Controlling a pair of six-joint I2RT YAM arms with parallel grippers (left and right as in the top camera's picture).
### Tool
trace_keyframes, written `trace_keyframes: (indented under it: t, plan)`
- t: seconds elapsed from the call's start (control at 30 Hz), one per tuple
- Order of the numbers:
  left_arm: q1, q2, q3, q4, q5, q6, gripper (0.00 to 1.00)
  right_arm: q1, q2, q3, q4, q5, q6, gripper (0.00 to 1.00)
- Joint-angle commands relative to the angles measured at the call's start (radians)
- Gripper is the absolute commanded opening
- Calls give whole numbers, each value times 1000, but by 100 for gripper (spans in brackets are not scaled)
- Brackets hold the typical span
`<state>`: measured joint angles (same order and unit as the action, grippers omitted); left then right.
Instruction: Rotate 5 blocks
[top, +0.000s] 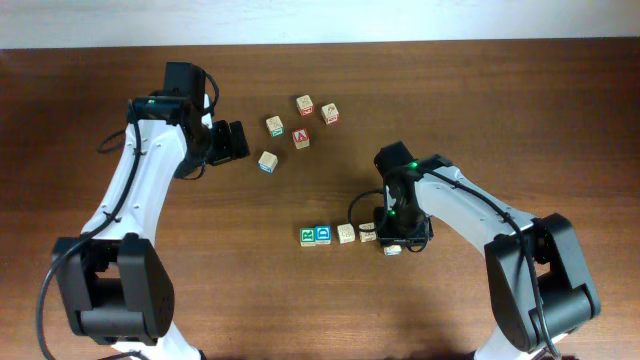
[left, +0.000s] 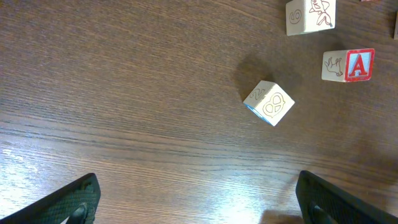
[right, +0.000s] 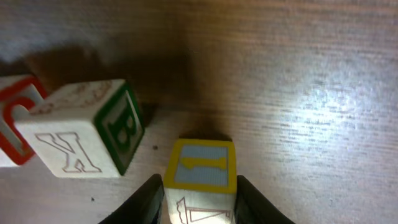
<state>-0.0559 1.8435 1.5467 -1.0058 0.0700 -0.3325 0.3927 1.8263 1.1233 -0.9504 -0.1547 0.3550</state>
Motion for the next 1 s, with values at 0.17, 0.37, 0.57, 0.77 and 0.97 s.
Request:
trace_keyframes:
  t: [0.17, 0.37, 0.57, 0.77, 0.97]
  plan:
    - [0, 3, 16, -1, -7, 15, 99, 6, 6, -7, 100, 45, -11, 32]
    - [0, 3, 16, -1, -7, 16, 99, 6, 6, -7, 158, 65, -11, 32]
    - [0, 3, 16, -1, -7, 16, 99, 6, 6, -7, 165, -36, -53, 32]
    - [0, 3, 16, -1, -7, 16, 99, 8, 6, -7, 158, -152, -32, 32]
    - [0, 3, 16, -1, -7, 16, 99, 8, 6, -7, 155, -159, -25, 37]
